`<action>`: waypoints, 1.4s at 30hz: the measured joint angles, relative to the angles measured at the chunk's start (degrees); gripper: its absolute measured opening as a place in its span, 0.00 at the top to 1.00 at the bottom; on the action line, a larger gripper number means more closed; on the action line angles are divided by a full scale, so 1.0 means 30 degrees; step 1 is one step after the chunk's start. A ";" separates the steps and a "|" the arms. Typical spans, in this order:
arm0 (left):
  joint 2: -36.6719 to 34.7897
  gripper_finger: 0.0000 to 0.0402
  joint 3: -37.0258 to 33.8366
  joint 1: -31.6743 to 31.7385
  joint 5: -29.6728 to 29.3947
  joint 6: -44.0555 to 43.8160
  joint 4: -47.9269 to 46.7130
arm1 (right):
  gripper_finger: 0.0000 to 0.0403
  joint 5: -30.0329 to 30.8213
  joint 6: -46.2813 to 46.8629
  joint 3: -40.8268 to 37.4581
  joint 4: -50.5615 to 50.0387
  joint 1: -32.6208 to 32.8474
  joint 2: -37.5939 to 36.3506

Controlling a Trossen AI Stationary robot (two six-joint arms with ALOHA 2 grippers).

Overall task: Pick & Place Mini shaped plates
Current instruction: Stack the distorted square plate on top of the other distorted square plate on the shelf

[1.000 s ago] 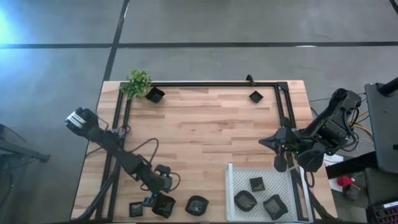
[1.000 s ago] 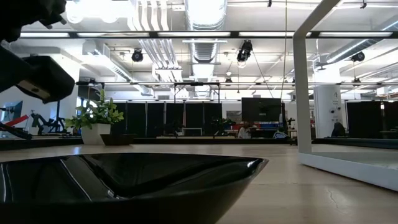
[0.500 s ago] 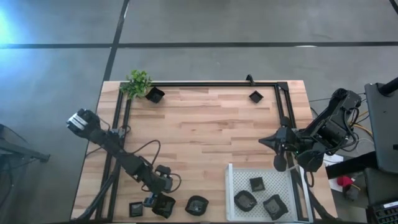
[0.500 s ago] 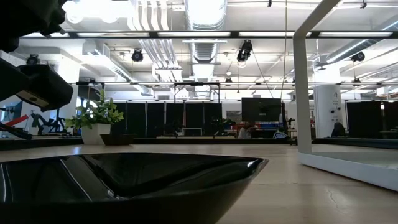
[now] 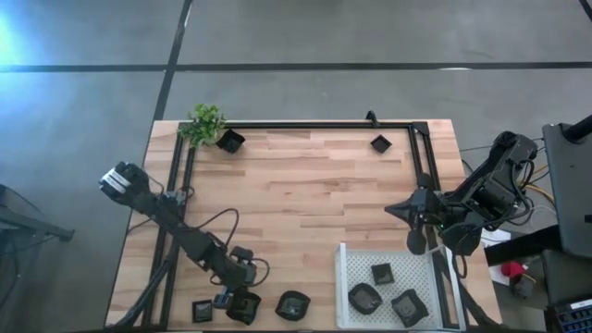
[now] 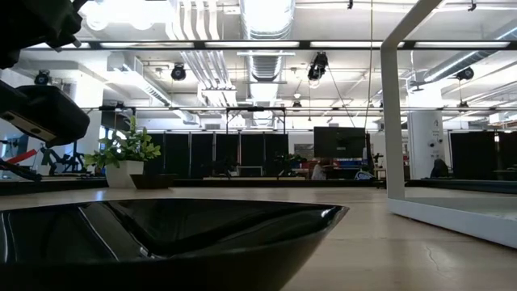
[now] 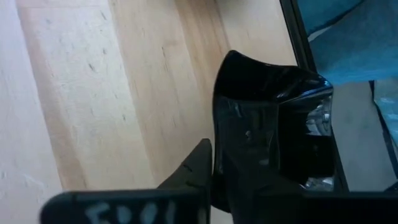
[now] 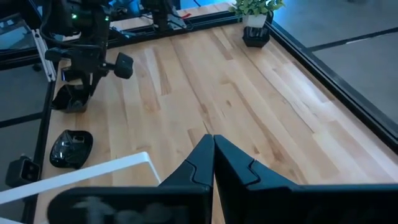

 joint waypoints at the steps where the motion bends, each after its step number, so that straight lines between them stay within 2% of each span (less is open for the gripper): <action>1: 0.0000 0.95 0.0000 -0.0003 0.0003 -0.0004 0.0000 | 0.98 0.0065 -0.0002 0.0000 0.0001 0.0000 0.0000; 5: 0.0000 0.99 0.0007 -0.0003 0.0003 -0.0019 0.0007 | 0.98 0.0385 -0.0073 0.0000 0.0003 -0.0004 0.0000; 15: -0.0031 1.00 0.0302 0.0004 0.0011 -0.1173 -0.0015 | 0.98 0.0420 -0.0073 0.0000 0.0004 -0.0007 0.0000; 22: -0.0928 1.00 0.1212 0.0218 -0.0101 -0.2170 -0.0087 | 0.98 0.0953 -0.0497 0.0000 0.0017 -0.0007 -0.0004; 25: -0.1300 1.00 0.1675 0.0347 -0.0499 -0.2817 -0.1404 | 0.98 0.0988 -0.0700 0.0000 0.0021 -0.0007 0.0000; 31: -0.2231 1.00 0.3157 0.0752 -0.2127 -0.3086 -0.5332 | 0.98 0.1564 -0.1206 0.0000 0.0050 -0.0007 0.0007; 36: -0.2904 1.00 0.4736 0.1608 -0.4951 -0.3113 -0.8956 | 0.98 0.2891 -0.1923 0.0000 0.0173 -0.0007 0.0029; 42: -0.3454 1.00 0.6070 0.2993 -0.7695 -0.2851 -1.1238 | 0.98 0.3919 -0.2823 0.0000 0.0303 -0.0007 0.0036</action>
